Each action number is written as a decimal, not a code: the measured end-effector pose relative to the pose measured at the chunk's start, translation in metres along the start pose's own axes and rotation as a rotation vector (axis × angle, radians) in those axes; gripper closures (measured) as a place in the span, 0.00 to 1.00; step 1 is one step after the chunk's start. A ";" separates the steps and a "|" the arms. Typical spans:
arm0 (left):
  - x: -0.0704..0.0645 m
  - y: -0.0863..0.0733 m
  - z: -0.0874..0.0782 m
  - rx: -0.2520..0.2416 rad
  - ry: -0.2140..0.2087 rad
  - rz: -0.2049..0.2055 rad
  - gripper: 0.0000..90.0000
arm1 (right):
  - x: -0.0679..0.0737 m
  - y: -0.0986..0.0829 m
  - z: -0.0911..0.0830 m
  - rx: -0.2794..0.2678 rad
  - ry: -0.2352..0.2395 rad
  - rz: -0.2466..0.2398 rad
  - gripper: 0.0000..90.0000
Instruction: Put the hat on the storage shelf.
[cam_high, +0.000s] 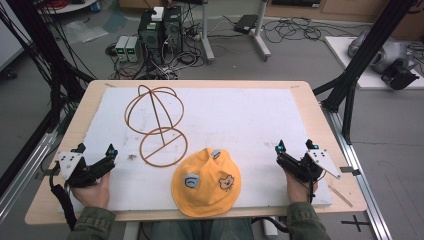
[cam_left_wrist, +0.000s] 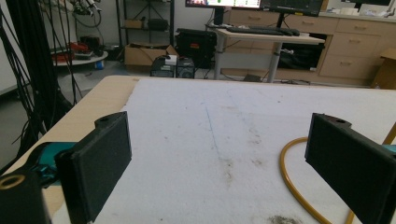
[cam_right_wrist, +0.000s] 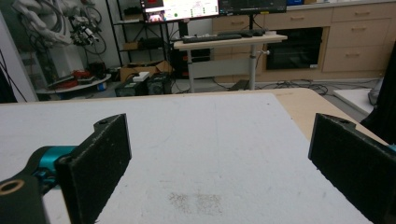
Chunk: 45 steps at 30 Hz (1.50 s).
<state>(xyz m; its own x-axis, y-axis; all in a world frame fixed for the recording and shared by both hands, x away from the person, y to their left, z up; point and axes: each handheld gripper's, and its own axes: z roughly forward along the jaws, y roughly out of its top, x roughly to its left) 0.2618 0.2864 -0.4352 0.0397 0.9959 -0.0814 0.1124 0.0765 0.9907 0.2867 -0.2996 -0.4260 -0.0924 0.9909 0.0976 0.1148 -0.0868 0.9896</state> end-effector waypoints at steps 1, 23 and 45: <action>0.000 0.000 0.000 0.001 -0.001 0.001 0.08 | 0.000 0.001 0.000 -0.007 0.004 -0.006 0.06; 0.002 -0.001 0.001 0.002 0.001 -0.003 0.08 | 0.018 0.038 -0.010 -0.032 0.277 -0.034 0.06; 0.004 0.000 0.000 0.005 0.001 -0.009 0.08 | 0.085 0.033 -0.007 0.145 0.866 -0.207 0.06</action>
<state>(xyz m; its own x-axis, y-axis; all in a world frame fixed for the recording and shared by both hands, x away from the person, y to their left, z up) 0.2619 0.2909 -0.4360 0.0380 0.9952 -0.0899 0.1182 0.0849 0.9894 0.2759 -0.2184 -0.3843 -0.8310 0.5558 0.0220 0.1309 0.1569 0.9789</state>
